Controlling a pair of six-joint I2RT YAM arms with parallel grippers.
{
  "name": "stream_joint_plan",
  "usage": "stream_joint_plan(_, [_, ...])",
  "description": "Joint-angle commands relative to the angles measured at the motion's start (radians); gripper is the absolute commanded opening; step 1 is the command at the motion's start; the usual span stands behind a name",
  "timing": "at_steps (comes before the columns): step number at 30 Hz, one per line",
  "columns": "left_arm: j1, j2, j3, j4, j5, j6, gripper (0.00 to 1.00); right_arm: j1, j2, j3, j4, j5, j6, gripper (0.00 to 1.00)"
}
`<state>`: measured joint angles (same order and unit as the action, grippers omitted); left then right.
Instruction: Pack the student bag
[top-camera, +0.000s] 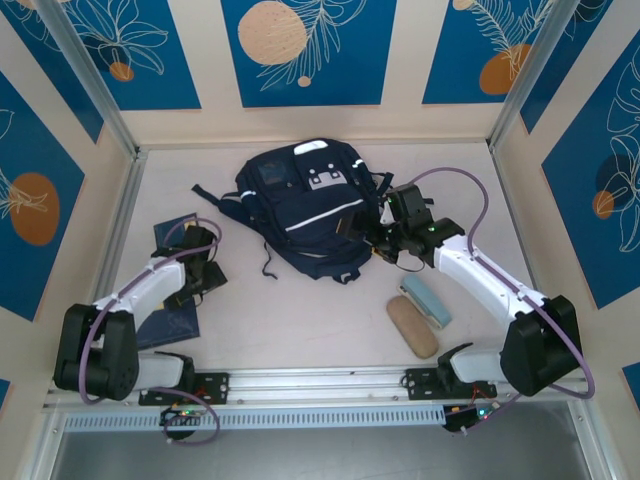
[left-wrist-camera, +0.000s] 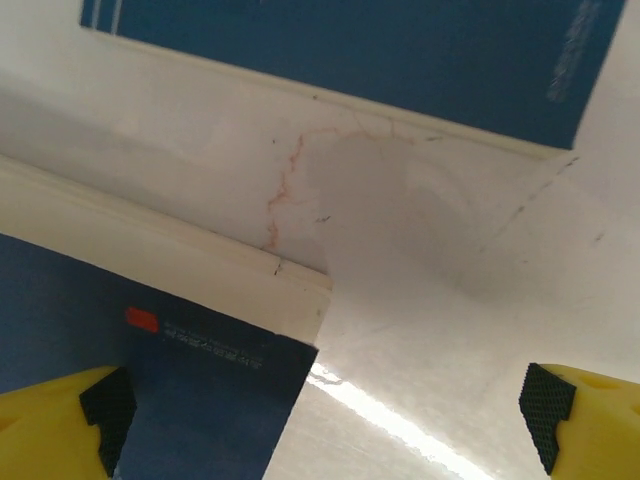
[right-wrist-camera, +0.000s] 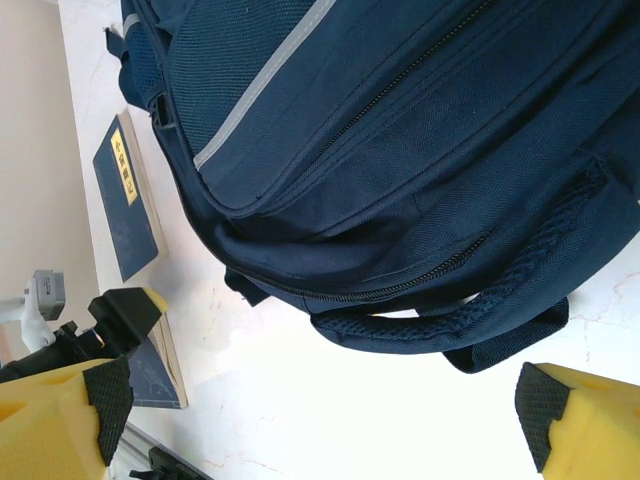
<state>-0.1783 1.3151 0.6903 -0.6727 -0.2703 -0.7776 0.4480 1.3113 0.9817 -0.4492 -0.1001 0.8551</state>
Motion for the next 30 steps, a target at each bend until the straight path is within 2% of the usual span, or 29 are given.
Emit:
stream_joint_plan(1, [0.028,0.035,-0.021,0.058,0.057,-0.012,1.00,0.008,0.010,0.031,0.002,0.000,0.008,1.00])
stream_joint_plan(8, [0.027,0.084,-0.028,0.115,0.167,0.009,0.98,0.011,0.012,0.038,-0.010,0.013,0.010,0.99])
stream_joint_plan(12, [-0.019,0.098,-0.012,0.143,0.249,-0.015,0.95,0.011,0.018,0.044,-0.006,0.017,0.017,0.99])
stream_joint_plan(25, [-0.423,0.223,0.115,0.193,0.300,-0.208,0.95,0.011,0.025,0.064,-0.025,0.033,0.025,0.98])
stream_joint_plan(30, [-0.529,0.239,0.144,0.193,0.309,-0.257,0.95,0.012,0.019,0.055,-0.027,0.041,0.031,0.97])
